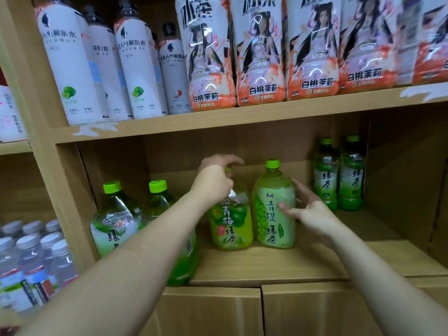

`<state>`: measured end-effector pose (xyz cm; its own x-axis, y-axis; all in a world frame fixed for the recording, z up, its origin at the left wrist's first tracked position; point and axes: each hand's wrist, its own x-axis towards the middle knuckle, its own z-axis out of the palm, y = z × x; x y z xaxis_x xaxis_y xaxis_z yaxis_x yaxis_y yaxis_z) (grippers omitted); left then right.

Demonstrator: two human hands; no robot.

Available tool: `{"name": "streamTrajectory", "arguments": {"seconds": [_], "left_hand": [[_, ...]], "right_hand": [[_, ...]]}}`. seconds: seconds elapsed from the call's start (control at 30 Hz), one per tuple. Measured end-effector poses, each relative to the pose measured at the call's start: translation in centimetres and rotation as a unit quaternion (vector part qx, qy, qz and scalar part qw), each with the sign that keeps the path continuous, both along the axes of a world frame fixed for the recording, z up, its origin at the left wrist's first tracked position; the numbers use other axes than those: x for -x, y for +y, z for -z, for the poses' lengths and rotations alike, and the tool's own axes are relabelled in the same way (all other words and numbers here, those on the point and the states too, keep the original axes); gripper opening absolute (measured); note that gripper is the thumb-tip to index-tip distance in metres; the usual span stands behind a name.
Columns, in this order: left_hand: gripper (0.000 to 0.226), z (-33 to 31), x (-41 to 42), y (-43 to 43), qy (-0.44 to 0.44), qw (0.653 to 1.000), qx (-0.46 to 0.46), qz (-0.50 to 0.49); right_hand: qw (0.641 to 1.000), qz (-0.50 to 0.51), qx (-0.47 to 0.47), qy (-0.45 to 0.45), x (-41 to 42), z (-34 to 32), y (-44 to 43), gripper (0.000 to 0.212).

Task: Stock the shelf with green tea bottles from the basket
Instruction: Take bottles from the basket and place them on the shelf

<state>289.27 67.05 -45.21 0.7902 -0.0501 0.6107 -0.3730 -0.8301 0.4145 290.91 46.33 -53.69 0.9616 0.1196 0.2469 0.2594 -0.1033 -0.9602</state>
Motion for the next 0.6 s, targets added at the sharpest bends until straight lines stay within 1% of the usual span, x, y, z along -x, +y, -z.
{"name": "streamTrajectory", "arguments": {"seconds": [0.07,0.13,0.17,0.2,0.27,0.3,0.33,0.37,0.43,0.53,0.57,0.6], "left_hand": [[0.06,0.9,-0.1,-0.7,-0.02,0.992,0.111,0.054],[0.063,2.2,-0.1,-1.0,-0.017,0.966,0.247,0.08],[0.069,3.3,0.0,-1.0,-0.001,0.95,0.303,0.078],[0.083,4.5,0.3,-0.8,0.027,0.941,0.332,0.062],[0.11,7.7,1.1,-0.7,0.098,0.938,0.332,0.014],[0.117,9.1,1.5,-0.8,0.119,0.938,0.326,0.002],[0.119,10.4,1.6,-0.8,0.122,0.939,0.323,-0.005],[0.119,11.2,1.3,-0.9,0.113,0.94,0.322,-0.012],[0.115,11.8,-0.1,-0.8,0.099,0.939,0.329,-0.027],[0.102,11.7,-2.4,-0.7,0.111,0.918,0.381,-0.032],[0.097,11.8,-3.3,-0.8,0.112,0.906,0.406,-0.022],[0.094,11.9,-4.3,-0.8,0.107,0.898,0.426,-0.013]], "right_hand": [[1.0,-0.013,0.001,0.011,-0.2,-0.1,-0.9,0.079],[0.999,-0.03,-0.011,0.015,-0.2,-0.1,-1.7,0.078],[0.999,-0.031,-0.015,0.012,-0.3,0.0,-2.0,0.078],[1.0,-0.026,-0.013,0.006,-0.3,0.2,-2.2,0.08],[1.0,0.009,0.014,-0.012,-0.4,0.9,-1.9,0.091],[0.997,0.048,0.048,-0.032,-0.5,1.4,-1.4,0.098],[0.989,0.1,0.088,-0.056,-0.7,2.2,-0.9,0.102],[0.978,0.151,0.12,-0.078,-1.1,2.9,-0.3,0.103],[0.966,0.21,0.118,-0.09,-2.0,3.9,0.8,0.097],[0.977,0.2,0.036,-0.071,-4.0,4.1,2.2,0.081],[0.979,0.194,0.024,-0.061,-4.8,4.1,2.5,0.079],[0.978,0.196,0.031,-0.056,-5.4,3.8,2.9,0.077]]}}
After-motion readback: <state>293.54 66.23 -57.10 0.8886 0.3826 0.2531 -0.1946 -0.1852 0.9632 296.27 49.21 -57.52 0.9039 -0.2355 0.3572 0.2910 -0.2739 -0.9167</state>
